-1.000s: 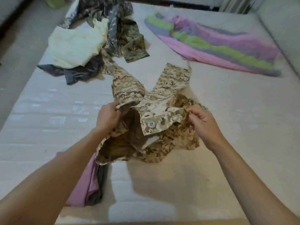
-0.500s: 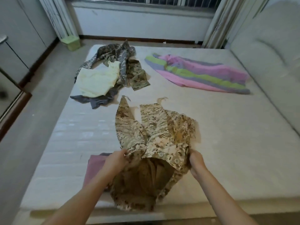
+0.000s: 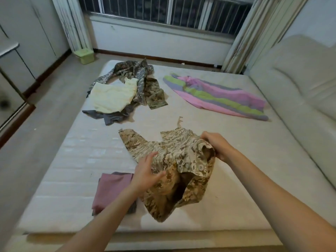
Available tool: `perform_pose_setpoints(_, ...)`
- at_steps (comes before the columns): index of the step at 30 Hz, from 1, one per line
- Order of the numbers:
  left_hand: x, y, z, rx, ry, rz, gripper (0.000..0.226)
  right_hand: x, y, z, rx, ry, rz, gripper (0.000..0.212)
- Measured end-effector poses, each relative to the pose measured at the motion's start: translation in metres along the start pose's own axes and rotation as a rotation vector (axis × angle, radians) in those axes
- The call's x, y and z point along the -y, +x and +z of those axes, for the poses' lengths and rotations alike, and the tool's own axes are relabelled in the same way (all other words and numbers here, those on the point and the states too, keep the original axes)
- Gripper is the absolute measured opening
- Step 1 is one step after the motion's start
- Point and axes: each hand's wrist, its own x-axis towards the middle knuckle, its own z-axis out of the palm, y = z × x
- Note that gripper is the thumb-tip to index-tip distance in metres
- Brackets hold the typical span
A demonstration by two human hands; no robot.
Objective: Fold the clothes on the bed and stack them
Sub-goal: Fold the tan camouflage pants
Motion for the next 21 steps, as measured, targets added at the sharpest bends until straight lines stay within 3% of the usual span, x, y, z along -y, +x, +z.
perform_pose_setpoints(2, -0.053, 0.021, -0.009, 0.053, 0.000, 0.216, 0.098, 0.021, -0.011, 0.001, 0.047, -0.231, -0.245, 0.024)
perform_pose_setpoints(4, -0.105, 0.048, -0.026, 0.217, -0.057, 0.308, 0.105, 0.049, -0.026, 0.001, 0.200, -0.324, -0.407, 0.030)
perform_pose_setpoints(5, -0.128, 0.061, -0.037, 0.306, -0.093, 0.326, 0.095, 0.064, -0.033, -0.001, 0.241, -0.357, -0.474, 0.032)
perform_pose_setpoints(7, -0.167, 0.080, -0.060, 0.407, -0.118, 0.366, 0.040, 0.092, -0.044, -0.011, 0.175, -0.372, -0.605, 0.027)
perform_pose_setpoints(8, -0.182, 0.088, -0.070, 0.368, -0.102, 0.400, 0.021, 0.103, -0.049, -0.020, 0.069, -0.329, -0.659, 0.019)
perform_pose_setpoints(10, -0.202, 0.099, -0.090, 0.238, -0.148, 0.443, 0.016, 0.109, -0.054, -0.044, -0.193, -0.166, -0.711, 0.006)
perform_pose_setpoints(12, -0.216, 0.106, -0.109, 0.109, -0.332, 0.424, 0.009, 0.093, -0.063, -0.066, -0.384, -0.073, -0.680, 0.029)
perform_pose_setpoints(13, -0.223, 0.108, -0.118, 0.021, -0.407, 0.392, 0.006, 0.079, -0.068, -0.073, -0.413, -0.091, -0.618, 0.041)
perform_pose_setpoints(16, -0.245, 0.114, -0.140, -0.243, -0.537, 0.297, 0.010, 0.031, -0.090, -0.079, -0.289, -0.214, -0.349, 0.089)
perform_pose_setpoints(18, -0.259, 0.115, -0.151, -0.364, -0.582, 0.294, 0.010, 0.015, -0.105, -0.070, -0.208, -0.168, -0.326, 0.092)
perform_pose_setpoints(21, -0.275, 0.114, -0.160, -0.447, -0.589, 0.333, 0.013, 0.010, -0.112, -0.046, -0.271, -0.162, -0.453, 0.089)
